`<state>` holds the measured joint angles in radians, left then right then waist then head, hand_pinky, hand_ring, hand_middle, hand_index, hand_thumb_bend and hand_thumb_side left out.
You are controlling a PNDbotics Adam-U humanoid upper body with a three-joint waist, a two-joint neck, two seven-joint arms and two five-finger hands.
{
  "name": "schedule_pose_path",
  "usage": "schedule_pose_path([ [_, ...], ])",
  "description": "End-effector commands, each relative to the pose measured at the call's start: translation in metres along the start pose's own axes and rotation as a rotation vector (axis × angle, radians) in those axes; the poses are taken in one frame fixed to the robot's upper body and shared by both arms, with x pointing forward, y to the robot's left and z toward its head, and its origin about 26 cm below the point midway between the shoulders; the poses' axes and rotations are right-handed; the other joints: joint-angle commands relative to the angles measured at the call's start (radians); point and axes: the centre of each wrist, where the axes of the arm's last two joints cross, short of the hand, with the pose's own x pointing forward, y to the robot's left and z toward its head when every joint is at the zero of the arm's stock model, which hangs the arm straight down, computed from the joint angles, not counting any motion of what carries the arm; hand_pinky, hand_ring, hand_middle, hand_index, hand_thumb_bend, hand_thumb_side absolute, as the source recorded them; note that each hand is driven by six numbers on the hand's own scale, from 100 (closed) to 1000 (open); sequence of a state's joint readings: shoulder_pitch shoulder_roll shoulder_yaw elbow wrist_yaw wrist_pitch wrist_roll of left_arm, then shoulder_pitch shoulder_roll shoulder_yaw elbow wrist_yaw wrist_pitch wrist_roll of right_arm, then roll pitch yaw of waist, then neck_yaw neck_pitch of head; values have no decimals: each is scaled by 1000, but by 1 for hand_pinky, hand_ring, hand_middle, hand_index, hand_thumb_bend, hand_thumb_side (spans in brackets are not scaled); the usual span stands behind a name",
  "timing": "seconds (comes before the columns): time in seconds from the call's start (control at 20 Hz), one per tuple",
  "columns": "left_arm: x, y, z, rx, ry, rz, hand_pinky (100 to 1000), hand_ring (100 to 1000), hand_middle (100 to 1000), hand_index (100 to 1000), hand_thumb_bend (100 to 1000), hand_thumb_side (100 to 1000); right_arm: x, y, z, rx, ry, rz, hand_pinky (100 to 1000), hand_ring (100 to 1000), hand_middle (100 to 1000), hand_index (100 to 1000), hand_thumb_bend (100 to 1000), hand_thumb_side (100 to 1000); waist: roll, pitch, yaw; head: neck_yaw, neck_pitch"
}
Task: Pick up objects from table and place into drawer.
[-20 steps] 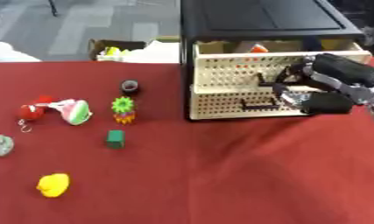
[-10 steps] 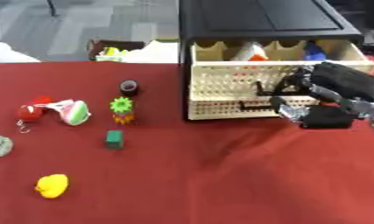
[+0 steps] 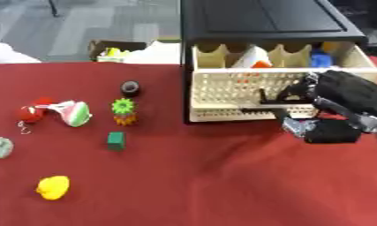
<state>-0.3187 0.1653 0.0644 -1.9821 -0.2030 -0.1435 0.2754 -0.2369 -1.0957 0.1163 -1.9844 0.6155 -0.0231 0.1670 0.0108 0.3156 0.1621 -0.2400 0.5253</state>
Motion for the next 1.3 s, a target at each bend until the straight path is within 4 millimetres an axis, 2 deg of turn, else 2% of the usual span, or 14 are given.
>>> schedule_pose_path([
  [0.05, 6, 1, -5, -1, -31, 3, 655, 541, 671, 743, 100, 807, 3, 2, 3, 16, -26, 23, 100, 100, 100, 705, 100, 1000, 2, -11, 0, 3, -13],
  [1.3, 6, 1, -6, -1, -35, 6, 656, 542, 674, 743, 100, 808, 10, 35, 18, 33, -64, 41, 100, 100, 100, 710, 100, 1000, 4, -9, -6, 13, -21],
])
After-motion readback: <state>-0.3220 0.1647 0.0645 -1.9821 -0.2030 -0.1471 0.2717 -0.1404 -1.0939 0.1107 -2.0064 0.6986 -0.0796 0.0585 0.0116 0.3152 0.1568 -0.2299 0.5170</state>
